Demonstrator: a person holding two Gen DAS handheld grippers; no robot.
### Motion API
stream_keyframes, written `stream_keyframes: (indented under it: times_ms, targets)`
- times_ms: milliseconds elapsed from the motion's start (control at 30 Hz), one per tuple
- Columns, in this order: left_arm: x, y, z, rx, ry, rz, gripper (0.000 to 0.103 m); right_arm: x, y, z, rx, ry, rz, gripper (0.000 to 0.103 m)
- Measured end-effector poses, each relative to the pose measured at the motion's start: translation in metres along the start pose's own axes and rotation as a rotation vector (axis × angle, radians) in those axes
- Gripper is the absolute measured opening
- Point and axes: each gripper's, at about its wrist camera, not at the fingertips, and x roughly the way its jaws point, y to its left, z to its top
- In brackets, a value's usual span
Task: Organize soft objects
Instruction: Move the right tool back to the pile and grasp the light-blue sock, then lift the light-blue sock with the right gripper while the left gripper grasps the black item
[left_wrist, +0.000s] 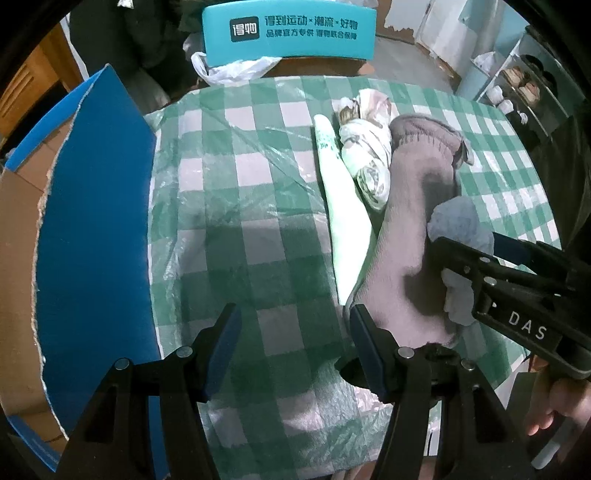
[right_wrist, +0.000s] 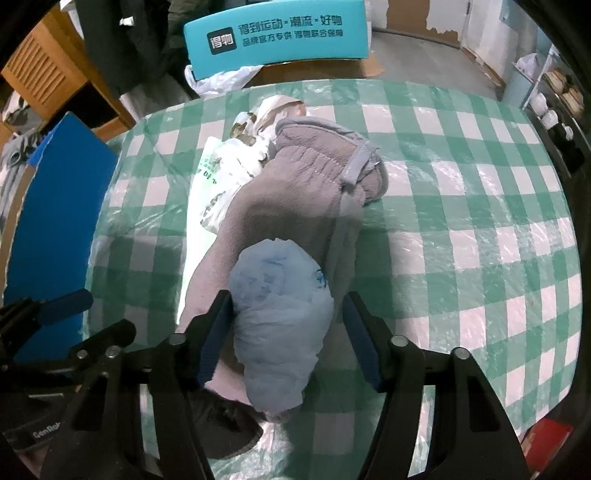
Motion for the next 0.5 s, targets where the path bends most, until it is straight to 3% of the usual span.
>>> stream_keyframes:
  times_ms: [167, 500]
  targets:
    - [-0.001, -0.006, -0.003, 0.021, 0.002, 0.0, 0.062, 0.001, 0.002, 0.0, -0.008, 0.005, -0.001, 0.046]
    - [-0.007, -0.021, -0.016, 0.045, 0.031, -0.083, 0.063, -0.03, -0.009, -0.004, 0.035, -0.049, 0.004, 0.045]
